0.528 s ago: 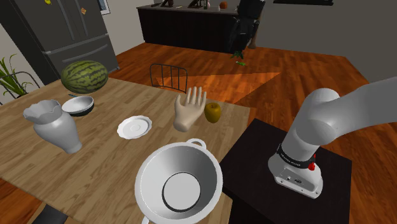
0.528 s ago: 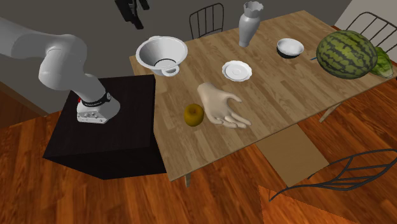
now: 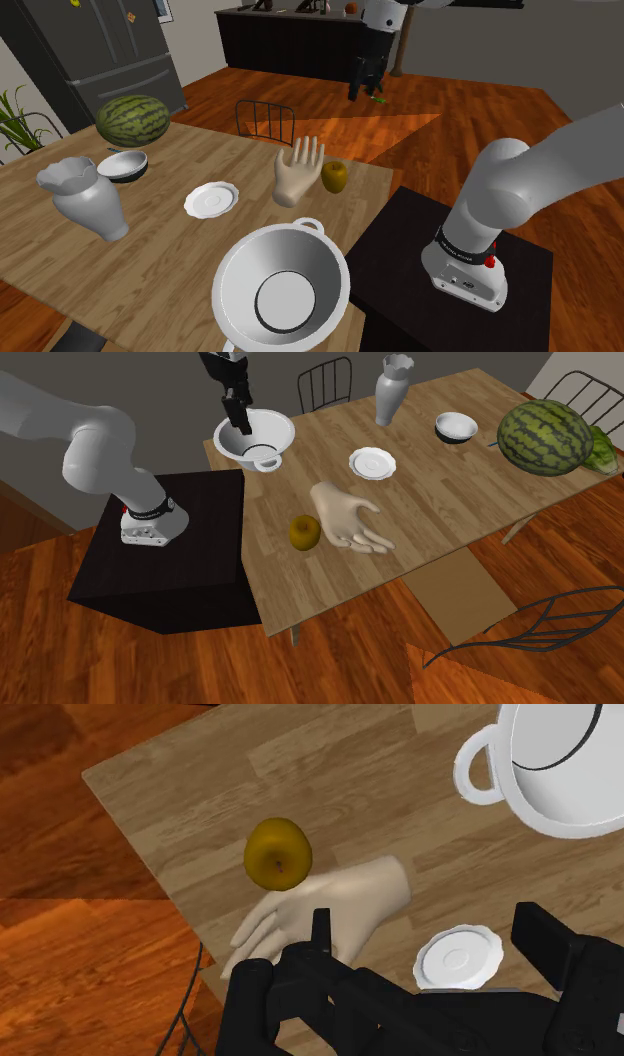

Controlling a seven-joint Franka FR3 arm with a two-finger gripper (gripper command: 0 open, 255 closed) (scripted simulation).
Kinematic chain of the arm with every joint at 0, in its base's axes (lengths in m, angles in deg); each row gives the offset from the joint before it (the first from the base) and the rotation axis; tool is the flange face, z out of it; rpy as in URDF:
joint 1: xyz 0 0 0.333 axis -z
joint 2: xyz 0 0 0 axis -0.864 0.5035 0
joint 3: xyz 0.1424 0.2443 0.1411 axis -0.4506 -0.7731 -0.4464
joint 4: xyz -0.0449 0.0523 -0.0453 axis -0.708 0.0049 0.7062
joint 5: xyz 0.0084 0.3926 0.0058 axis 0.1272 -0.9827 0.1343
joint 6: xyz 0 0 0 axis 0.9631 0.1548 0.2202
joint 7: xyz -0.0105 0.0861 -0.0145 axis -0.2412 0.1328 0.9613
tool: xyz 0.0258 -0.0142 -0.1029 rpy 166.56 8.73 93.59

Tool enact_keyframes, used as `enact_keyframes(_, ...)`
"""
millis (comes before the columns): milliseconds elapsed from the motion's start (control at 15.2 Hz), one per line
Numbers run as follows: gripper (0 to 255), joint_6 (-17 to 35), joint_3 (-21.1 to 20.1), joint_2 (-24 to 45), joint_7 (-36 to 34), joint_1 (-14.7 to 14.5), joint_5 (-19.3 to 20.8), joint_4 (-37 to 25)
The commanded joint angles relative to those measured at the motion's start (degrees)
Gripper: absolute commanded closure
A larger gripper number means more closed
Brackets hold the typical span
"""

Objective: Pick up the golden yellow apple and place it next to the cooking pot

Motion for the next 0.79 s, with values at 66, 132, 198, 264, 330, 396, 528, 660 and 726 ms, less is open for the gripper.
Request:
enact_keyframes(66,0,2.79,2.8,4.75,6.74,-1.23,1.0,0.41)
enact_keyframes(132,0,3.8,3.71,6.57,8.93,-1.64,1.25,0.39)
enact_keyframes(198,0,4.79,4.59,8.47,11.13,-2.05,1.46,0.29)
enact_keyframes(264,0,5.79,5.44,10.43,13.33,-2.46,1.61,0.12)
enact_keyframes(330,0,6.77,6.25,12.46,15.54,-2.86,1.71,-0.12)
enact_keyframes(396,0,7.73,7.05,14.54,17.74,-3.27,1.77,-0.43)
enact_keyframes(528,0,9.62,8.51,18.87,22.16,-4.06,1.7,-1.26)
enact_keyframes(660,0,11.41,9.77,23.39,26.59,-4.78,1.4,-2.35)
enact_keyframes(726,0,12.27,10.29,25.72,28.81,-5.08,1.15,-2.99)
